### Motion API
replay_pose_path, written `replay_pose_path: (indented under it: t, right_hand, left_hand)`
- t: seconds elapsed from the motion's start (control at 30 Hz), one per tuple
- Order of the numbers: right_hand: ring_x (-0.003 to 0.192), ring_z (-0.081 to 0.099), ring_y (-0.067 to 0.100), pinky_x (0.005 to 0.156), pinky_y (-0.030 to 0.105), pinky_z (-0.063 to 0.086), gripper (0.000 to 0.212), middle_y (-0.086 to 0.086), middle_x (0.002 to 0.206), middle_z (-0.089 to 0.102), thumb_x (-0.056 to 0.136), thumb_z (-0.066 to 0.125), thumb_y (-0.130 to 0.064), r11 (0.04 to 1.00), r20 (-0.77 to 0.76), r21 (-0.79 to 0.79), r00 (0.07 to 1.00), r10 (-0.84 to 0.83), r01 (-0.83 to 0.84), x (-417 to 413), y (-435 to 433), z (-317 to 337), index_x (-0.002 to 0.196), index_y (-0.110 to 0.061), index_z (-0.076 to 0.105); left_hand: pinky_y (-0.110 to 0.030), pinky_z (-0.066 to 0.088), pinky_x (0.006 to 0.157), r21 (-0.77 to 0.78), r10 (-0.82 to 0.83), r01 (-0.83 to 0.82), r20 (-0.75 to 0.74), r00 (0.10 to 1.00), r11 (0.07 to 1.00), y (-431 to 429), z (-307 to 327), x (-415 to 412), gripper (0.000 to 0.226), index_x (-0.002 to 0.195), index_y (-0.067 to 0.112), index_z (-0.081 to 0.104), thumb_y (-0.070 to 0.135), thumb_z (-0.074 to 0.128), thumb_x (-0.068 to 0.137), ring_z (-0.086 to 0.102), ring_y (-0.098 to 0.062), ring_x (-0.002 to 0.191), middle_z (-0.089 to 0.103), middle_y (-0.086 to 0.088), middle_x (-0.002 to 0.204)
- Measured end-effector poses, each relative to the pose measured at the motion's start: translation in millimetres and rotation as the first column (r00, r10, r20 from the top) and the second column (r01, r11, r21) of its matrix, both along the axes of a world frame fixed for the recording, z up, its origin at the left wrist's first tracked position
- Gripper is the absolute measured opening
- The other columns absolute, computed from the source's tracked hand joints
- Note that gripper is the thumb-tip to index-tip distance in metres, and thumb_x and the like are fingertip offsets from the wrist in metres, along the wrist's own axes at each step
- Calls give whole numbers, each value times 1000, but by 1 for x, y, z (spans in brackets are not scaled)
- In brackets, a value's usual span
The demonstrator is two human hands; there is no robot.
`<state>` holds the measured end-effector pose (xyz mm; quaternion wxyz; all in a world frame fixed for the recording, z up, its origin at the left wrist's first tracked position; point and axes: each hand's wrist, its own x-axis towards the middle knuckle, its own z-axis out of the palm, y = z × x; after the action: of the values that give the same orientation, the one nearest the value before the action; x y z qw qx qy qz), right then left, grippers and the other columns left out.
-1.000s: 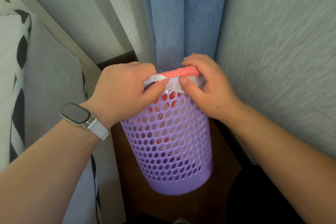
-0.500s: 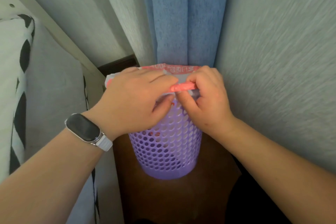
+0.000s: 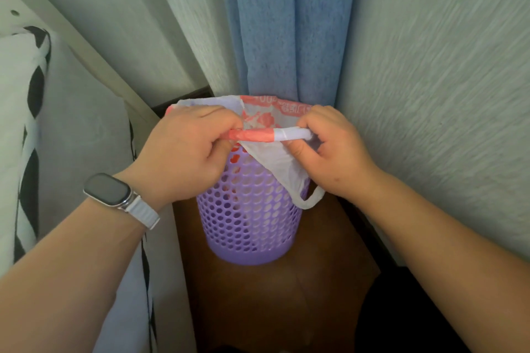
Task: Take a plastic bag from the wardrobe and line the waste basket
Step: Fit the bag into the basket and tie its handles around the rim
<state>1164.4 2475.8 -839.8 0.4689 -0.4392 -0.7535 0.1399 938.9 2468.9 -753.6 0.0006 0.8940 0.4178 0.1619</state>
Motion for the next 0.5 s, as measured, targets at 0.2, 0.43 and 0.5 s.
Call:
replay_pose_path:
  t: [0.2,0.43,0.5]
  right_hand:
    - [67,45,21,63,42,39,34,-6,70,43,91,56,-41,998,-10,3,998,-61,61,-11,-4,2,73,-12,54]
    - [74,52,15,70,38,43,27,-6,77,56,86,62,-42,998,-7,-55,1000,21,-21,-9,-3,4,86,-15,64]
    - [79,56,16,76,37,44,29,-5,82,60,85,64,-45,995,24,-83,998,54,-52,-3,1,2,92,-16,66]
  left_hand:
    - [-40,47,73,22,-57,57,14,998,998,-8,7,9,30,111,14,66,32,52,91,62,-24,86,67,0,98]
    - [-39,49,69,-1,-3,3,-113,994,1000,-5,-6,11,28,95,15,61,34,41,90,61,-29,78,64,-2,86]
    - [-35,47,66,-17,35,-37,-89,995,999,-5,-11,10,29,94,14,58,34,38,90,60,-30,78,63,-5,87]
